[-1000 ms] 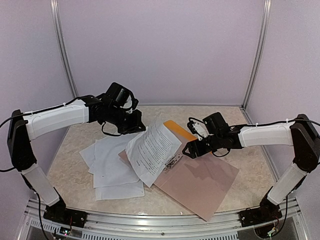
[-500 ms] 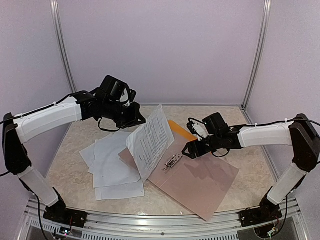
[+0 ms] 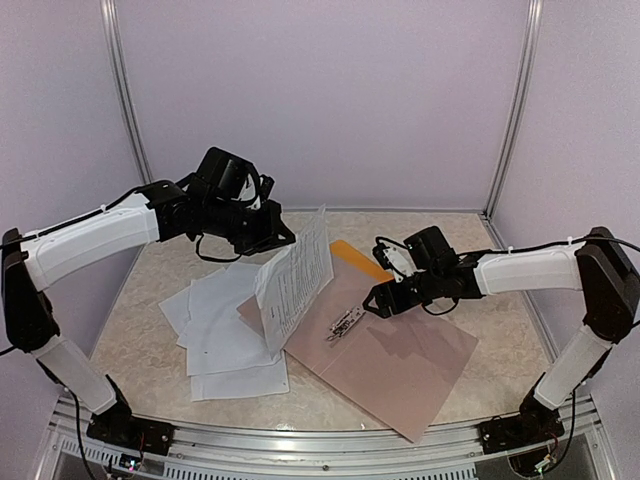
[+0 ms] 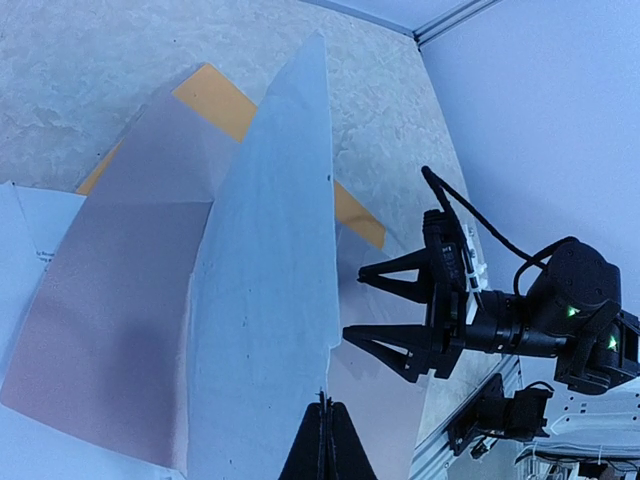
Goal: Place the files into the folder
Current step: Place the file on the spring clip of the folder.
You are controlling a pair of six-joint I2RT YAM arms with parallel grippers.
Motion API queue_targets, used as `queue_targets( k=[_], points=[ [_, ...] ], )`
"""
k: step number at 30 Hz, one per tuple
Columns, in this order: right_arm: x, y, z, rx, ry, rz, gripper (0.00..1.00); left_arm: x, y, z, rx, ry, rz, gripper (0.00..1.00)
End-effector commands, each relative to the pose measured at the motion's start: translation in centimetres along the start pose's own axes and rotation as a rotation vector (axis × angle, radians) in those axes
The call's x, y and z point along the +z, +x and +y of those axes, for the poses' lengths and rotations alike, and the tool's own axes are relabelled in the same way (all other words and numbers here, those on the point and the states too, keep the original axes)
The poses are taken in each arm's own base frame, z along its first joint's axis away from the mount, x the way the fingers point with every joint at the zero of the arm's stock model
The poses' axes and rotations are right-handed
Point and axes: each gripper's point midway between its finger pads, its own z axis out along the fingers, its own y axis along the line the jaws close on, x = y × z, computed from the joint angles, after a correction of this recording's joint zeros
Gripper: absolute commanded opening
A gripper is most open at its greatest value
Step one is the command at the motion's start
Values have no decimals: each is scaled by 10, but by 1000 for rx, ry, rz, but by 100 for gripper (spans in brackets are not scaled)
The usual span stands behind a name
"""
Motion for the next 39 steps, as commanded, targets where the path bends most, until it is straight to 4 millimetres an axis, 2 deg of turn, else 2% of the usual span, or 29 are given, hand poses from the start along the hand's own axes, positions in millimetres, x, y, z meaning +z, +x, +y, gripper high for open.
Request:
queue_targets(
  k=[1,9,15,19,25,29,35,39],
  points=[
    [4,8,-4,12,2,19,75,-11,-5,-30,29,73,-21,0],
    [3,9,-6,12,12,20,75,-13,1,-61,85,123,-10,0],
    [4,11,-6,13,12,20,75,-14,3,-58,98,102,-16,0],
    [3,12,-6,15,11,22,75,-4,8,-40,82,61,-5,0],
    [3,15,-6,16,10,27,75,12,12,9,67,-70,-6,0],
    [3,14,-5,16,7,24,75,28,18,33,81,-135,17,0],
    [4,16,-6,19,7,28,75,45,25,59,143,-235,44,0],
    [5,16,-6,20,4,29,75,54,28,62,190,-236,63,0]
  ],
)
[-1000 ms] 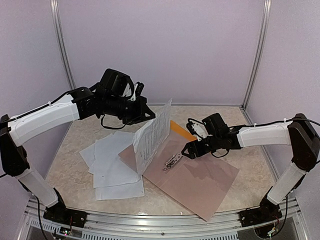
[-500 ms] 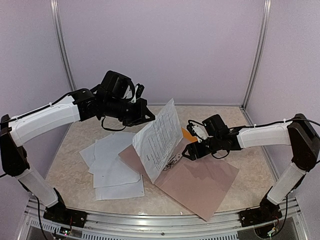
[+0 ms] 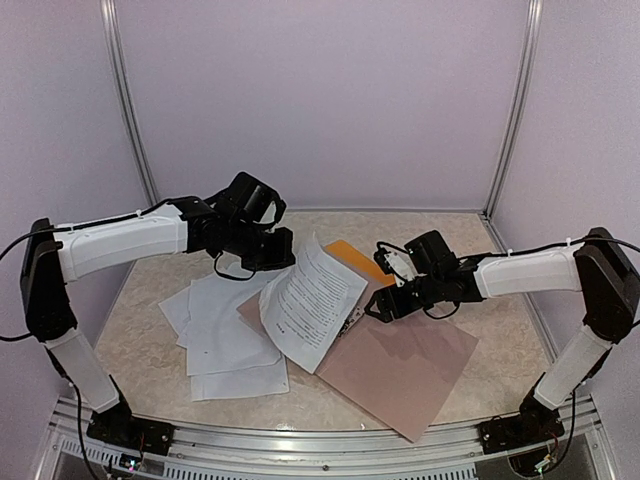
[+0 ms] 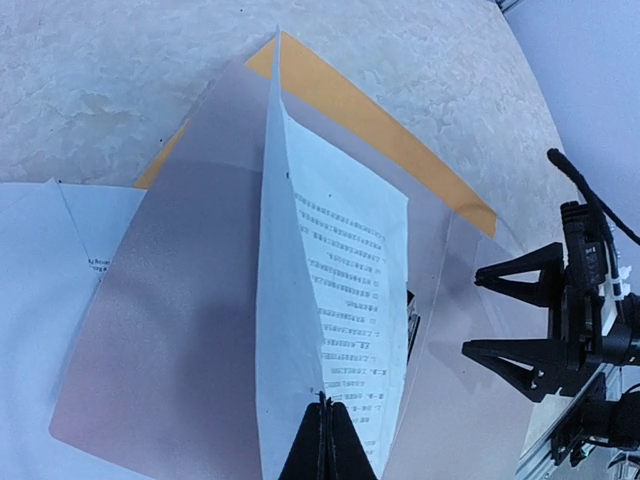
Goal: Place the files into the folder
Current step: Place the file on the spring clip of the folder.
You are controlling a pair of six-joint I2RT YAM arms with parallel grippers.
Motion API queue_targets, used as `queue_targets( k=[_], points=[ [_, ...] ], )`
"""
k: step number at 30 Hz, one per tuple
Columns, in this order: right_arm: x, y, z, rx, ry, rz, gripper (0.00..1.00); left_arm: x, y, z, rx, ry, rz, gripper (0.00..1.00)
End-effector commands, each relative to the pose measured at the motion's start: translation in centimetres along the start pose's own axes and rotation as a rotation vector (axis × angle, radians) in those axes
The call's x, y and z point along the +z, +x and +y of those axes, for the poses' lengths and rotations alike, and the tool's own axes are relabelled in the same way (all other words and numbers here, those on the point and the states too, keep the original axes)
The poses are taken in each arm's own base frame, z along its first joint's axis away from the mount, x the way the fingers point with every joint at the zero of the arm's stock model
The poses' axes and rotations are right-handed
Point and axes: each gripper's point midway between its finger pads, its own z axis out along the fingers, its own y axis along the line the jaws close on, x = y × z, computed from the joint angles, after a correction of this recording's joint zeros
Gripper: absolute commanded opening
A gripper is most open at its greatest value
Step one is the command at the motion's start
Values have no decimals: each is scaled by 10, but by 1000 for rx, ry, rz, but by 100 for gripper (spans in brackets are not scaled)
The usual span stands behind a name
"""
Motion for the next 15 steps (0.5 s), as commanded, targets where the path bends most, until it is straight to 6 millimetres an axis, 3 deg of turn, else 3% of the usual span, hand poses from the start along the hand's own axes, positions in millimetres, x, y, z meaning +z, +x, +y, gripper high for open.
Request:
queue_targets(
  k=[1,10,15],
  points=[
    [3,5,-3,17,-2,8,74,14,10,12,93,-50,29,0],
    [4,8,-3,20,-5,14,75,30,11,41,164,-166,46,0],
    [5,8,-3,20,-6,13,75,25,3,45,184,-176,27,0]
  ],
)
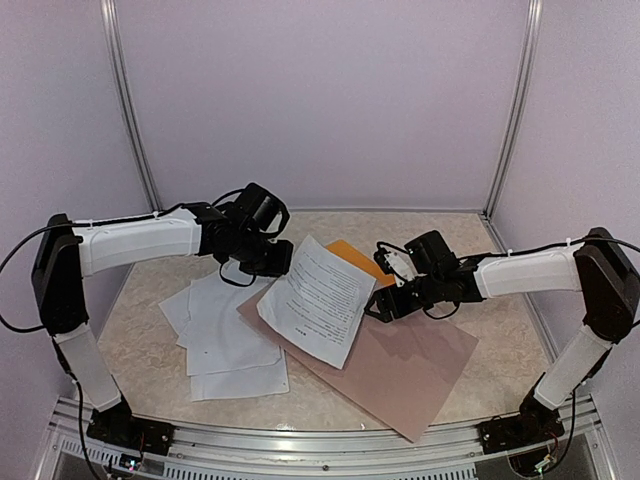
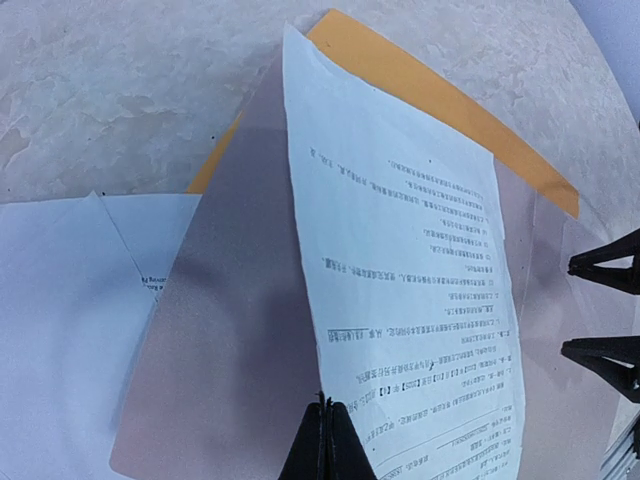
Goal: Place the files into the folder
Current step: Place the file on the spring clip of the folder.
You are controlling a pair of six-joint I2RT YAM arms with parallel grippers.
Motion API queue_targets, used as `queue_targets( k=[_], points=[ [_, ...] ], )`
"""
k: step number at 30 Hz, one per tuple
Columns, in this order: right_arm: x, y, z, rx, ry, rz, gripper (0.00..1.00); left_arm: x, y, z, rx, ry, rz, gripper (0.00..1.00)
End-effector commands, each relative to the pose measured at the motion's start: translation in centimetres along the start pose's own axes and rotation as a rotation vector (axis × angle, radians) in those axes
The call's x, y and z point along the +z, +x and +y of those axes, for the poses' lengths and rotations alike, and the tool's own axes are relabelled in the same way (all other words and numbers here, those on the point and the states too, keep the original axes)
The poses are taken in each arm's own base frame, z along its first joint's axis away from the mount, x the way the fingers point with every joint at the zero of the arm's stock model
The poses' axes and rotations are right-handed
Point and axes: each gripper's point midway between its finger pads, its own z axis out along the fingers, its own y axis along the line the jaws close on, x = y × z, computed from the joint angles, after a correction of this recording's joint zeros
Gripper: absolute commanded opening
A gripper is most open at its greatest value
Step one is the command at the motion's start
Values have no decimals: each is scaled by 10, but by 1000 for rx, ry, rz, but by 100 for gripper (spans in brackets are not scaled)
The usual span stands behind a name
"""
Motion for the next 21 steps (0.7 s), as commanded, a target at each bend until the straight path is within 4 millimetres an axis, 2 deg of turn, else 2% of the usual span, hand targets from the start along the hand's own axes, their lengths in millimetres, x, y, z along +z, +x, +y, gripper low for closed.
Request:
queue_targets(
  k=[1,8,12,21],
  points=[
    [5,8,-4,17,0,15,75,-4,-7,14,55,-54,-17,0],
    [5,8,-4,16,0,18,75,-6,-8,31,200,-137,13,0],
    [8,9,-4,16,-2,23,75,4,1,40,391,-201,39,0],
    [10,10,-3,15,-9,31,75,19,7,30,559,-137,29,0]
  ],
)
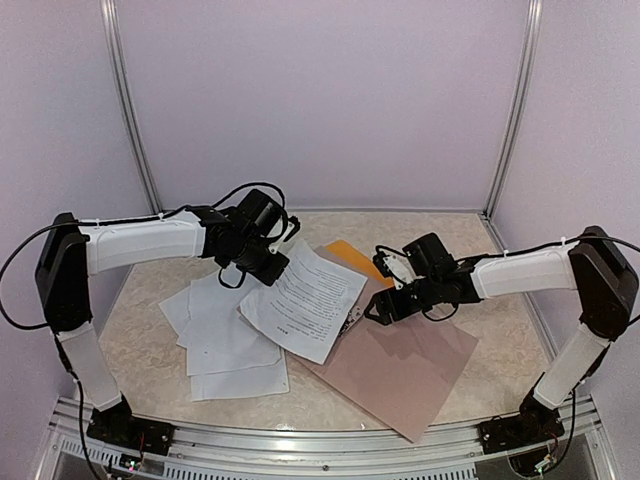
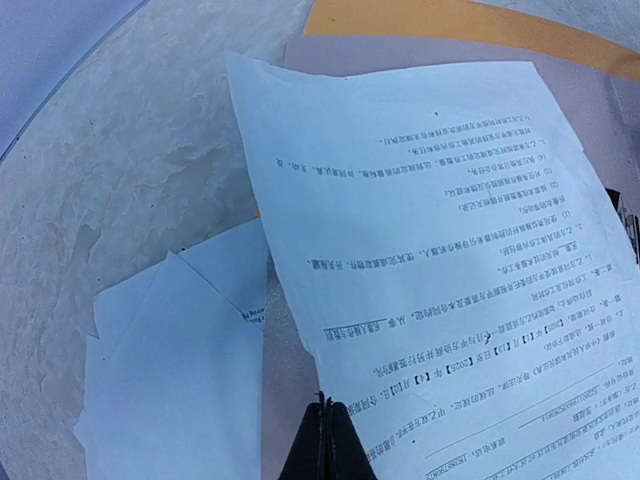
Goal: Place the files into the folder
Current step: Place the file on the spring clip of the folder.
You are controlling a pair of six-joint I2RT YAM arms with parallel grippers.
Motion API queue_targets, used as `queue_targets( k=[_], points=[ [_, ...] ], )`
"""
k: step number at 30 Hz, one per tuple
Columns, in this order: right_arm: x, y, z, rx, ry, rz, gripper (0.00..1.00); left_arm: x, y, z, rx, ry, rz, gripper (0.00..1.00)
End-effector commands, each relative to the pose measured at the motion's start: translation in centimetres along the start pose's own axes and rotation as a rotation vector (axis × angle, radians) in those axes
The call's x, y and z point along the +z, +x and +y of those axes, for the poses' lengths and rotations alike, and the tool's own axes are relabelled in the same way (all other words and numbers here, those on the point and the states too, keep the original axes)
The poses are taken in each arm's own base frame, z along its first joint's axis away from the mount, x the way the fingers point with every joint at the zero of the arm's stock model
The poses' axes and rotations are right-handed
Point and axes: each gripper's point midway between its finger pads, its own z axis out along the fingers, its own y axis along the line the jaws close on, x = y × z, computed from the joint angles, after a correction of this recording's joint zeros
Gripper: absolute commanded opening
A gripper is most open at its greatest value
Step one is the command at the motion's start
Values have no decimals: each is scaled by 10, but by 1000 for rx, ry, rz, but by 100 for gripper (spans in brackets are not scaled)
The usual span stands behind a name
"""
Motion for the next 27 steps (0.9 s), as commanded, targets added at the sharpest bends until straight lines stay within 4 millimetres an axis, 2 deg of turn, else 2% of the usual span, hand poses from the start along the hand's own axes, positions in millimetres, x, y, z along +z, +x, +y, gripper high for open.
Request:
queue_targets(
  k=[1,6,8,14,27],
  points=[
    [4,5,-1,10,-7,10,75,12,4,-4,115,13,-2,0],
    [5,8,-3,12,-3,14,75,20,13,18,129,-29,17,0],
    [6,8,-3,12,-6,13,75,19,12,20,115,-13,3,0],
    [8,9,-2,16,-13,13,75,20,10,14,135,9,-13,0],
    [7,12,-3,17,-7,18,75,33,17,-17,118,76,27,0]
  ],
)
